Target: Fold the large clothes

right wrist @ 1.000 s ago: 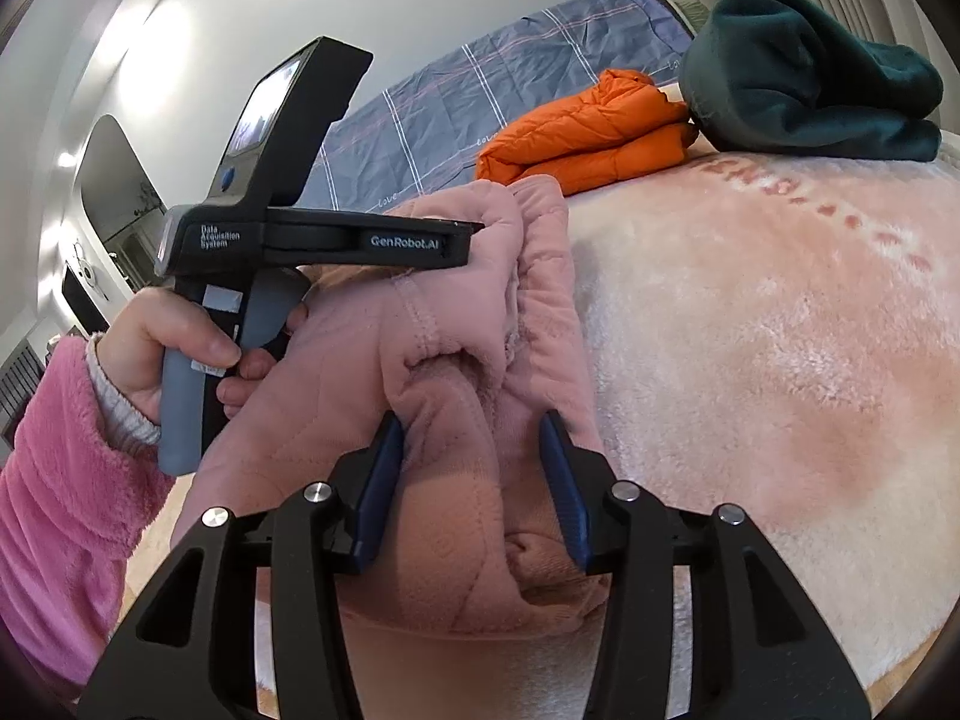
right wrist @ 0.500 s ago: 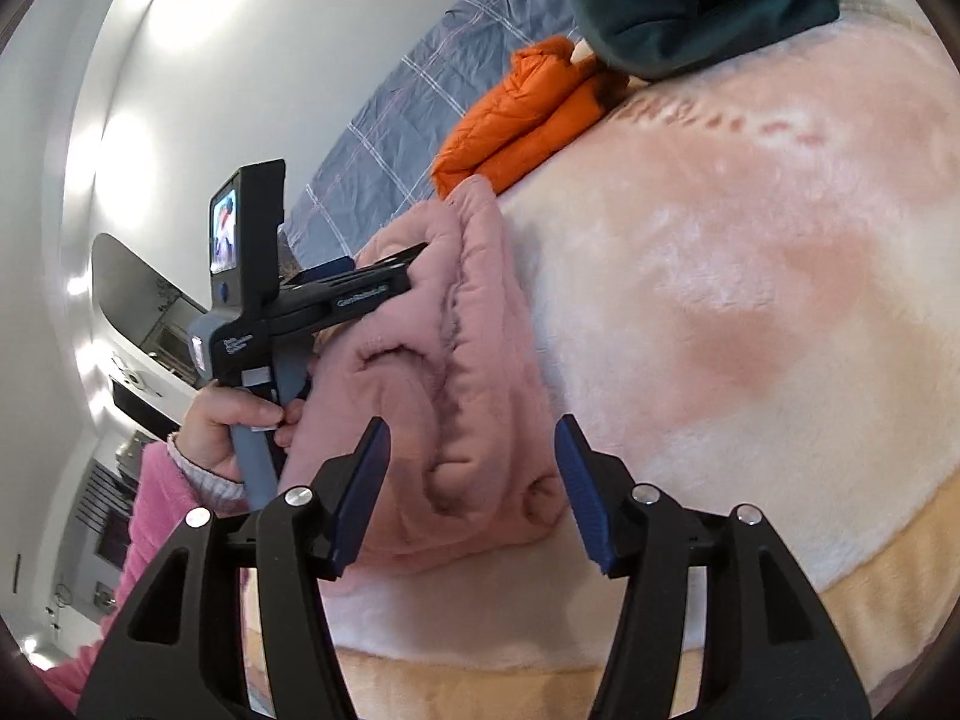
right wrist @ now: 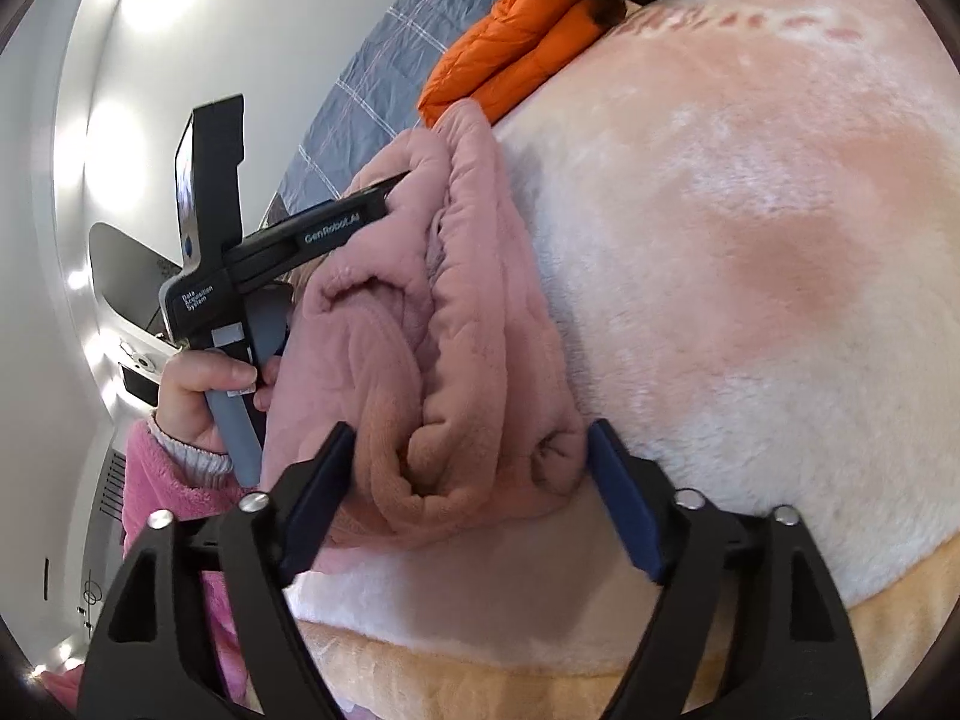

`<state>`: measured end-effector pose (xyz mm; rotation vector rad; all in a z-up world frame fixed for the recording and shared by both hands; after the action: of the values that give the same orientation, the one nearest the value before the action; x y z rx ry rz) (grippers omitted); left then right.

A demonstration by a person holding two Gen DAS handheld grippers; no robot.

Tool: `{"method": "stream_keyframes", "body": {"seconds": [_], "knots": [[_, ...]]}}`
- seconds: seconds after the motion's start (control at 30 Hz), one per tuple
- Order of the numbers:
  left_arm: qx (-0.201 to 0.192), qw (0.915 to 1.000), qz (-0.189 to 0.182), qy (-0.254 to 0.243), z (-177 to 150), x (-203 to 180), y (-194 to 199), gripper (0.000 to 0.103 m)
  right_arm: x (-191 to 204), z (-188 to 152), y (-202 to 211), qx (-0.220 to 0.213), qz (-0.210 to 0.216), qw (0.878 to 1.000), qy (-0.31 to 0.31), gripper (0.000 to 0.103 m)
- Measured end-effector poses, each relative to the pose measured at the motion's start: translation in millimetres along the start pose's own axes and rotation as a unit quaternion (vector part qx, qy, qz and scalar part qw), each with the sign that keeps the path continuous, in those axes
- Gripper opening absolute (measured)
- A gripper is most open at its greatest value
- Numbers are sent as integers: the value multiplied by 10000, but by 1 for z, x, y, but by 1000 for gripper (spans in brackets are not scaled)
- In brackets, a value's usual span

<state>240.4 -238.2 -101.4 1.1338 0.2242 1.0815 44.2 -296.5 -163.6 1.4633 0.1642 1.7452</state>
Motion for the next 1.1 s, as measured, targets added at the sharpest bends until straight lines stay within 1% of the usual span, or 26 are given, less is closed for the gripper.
{"method": "stream_keyframes", "body": {"seconds": [0.07, 0.13, 0.23, 0.37, 0.4, 0.43, 0.47, 0.5, 0.53, 0.57, 0.63, 0.7, 0.77, 0.87, 0.97, 1.1], "knots": [[-1, 10000, 7, -6, 0, 0, 0, 101, 4, 1, -6, 30, -37, 10000, -16, 94], [3, 10000, 1, -7, 0, 0, 0, 101, 12, 5, -14, 94, -144, 9999, 2, 102], [-4, 10000, 0, -3, 0, 0, 0, 101, 16, 10, -23, 188, -336, 9993, 16, 102], [-12, 10000, 2, -6, -1, 1, 1, 101, 10, 15, -20, 119, -137, 9995, -267, 101], [-8, 10000, -4, -5, 0, 1, 0, 101, 9, 15, -18, 96, -119, 9995, -291, 99], [-3, 10000, -24, 0, -1, 1, 0, 101, 8, 14, -16, 70, -126, 9994, -313, 94], [-2, 10000, -21, -2, 0, 1, 0, 101, 6, 9, -14, 36, -148, 9993, -328, 86], [0, 10000, -32, -2, -1, 1, 0, 101, 4, 7, -11, -4, -172, 9993, -336, 82], [-1, 10000, -40, -2, -1, 1, 1, 101, 3, 5, -8, -43, -174, 9992, -349, 74], [-6, 10000, -36, -4, -1, 0, 2, 101, 3, 2, -4, -86, -182, 9992, -355, 69], [-18, 10000, -38, -7, -1, 0, 2, 101, 6, 2, -3, -147, -335, 9990, -255, 68], [-12, 10000, -56, -4, -1, 1, 2, 101, 8, 3, -5, -147, -466, 9986, -183, 72], [0, 10000, -74, -6, -1, 0, 3, 101, 5, 6, -10, -41, -400, 9989, -241, 81], [-6, 10000, -92, 1, -2, 1, 3, 101, 3, 15, -17, 101, -344, 9990, -275, 87], [-11, 9999, -136, 10, -2, 1, 4, 101, 4, 18, -19, 178, -381, 9987, -290, 87], [-16, 9998, -192, 18, -3, 2, 4, 101, 2, 8, -8, 416, -265, 9980, -404, 88]]}}
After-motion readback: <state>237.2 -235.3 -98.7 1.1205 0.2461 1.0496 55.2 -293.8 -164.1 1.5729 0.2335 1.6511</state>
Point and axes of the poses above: each gripper's, at about its wrist camera, not at the fingertips, and y roughly against the way its jaws point, x to its left, z to its top, the point moved 6 cm from there along -y, roughly the way its jaws point, and after that the axes turned 14 degrees about x, right-handed, at the moved point
